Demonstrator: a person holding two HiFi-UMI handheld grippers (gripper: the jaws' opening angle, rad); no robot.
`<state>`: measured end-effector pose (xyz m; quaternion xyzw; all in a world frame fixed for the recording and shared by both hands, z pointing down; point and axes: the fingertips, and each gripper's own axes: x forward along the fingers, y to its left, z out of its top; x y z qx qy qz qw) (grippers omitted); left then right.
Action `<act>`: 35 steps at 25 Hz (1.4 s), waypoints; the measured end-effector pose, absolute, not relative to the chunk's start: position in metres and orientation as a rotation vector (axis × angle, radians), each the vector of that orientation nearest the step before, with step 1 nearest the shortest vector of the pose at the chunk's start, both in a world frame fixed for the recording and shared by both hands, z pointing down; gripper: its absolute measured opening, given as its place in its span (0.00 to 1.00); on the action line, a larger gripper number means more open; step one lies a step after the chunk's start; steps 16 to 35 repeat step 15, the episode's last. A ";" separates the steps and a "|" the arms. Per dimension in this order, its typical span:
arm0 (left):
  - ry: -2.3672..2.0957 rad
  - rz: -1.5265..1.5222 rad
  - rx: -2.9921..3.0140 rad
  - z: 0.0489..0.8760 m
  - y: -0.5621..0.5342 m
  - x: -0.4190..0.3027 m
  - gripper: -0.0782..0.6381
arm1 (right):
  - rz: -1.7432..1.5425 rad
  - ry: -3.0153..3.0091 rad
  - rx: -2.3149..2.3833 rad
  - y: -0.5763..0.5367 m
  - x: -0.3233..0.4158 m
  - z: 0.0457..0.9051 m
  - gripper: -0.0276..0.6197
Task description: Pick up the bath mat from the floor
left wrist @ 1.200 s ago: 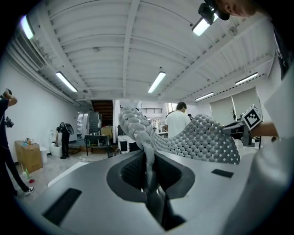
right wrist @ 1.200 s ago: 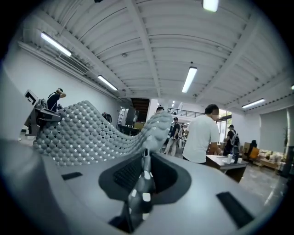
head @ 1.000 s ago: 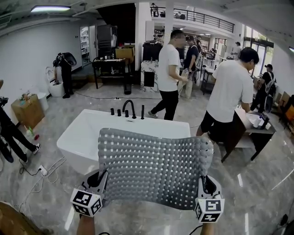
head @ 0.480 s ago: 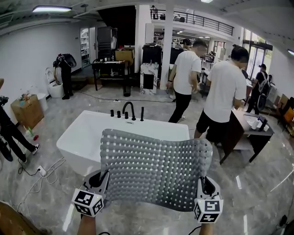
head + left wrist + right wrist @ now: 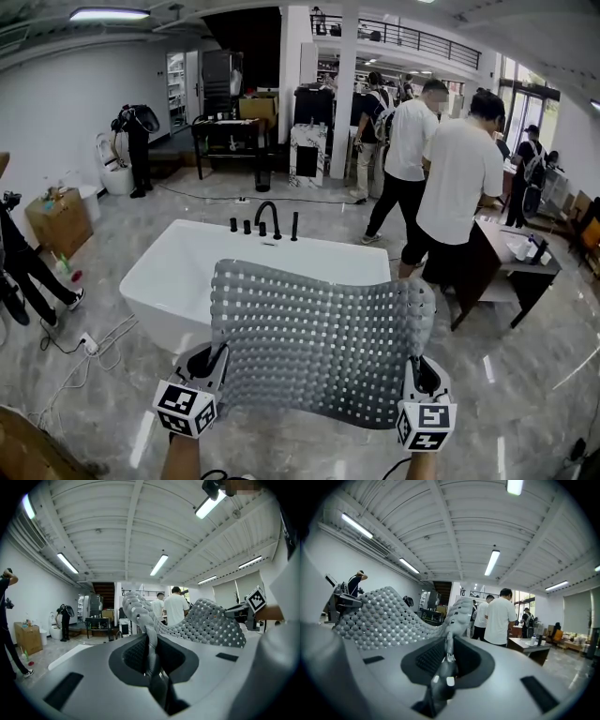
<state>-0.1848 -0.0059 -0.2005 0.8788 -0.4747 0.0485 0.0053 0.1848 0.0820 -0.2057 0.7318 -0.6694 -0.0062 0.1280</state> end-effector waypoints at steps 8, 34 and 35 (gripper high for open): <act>-1.487 0.181 2.779 -0.199 -0.003 -0.181 0.16 | -0.023 -1.944 2.130 0.084 0.184 -0.205 0.15; -1.497 0.178 2.771 -0.201 0.001 -0.193 0.16 | -0.034 -1.942 2.131 0.091 0.176 -0.208 0.15; -1.497 0.178 2.771 -0.201 0.001 -0.193 0.16 | -0.034 -1.942 2.131 0.091 0.176 -0.208 0.15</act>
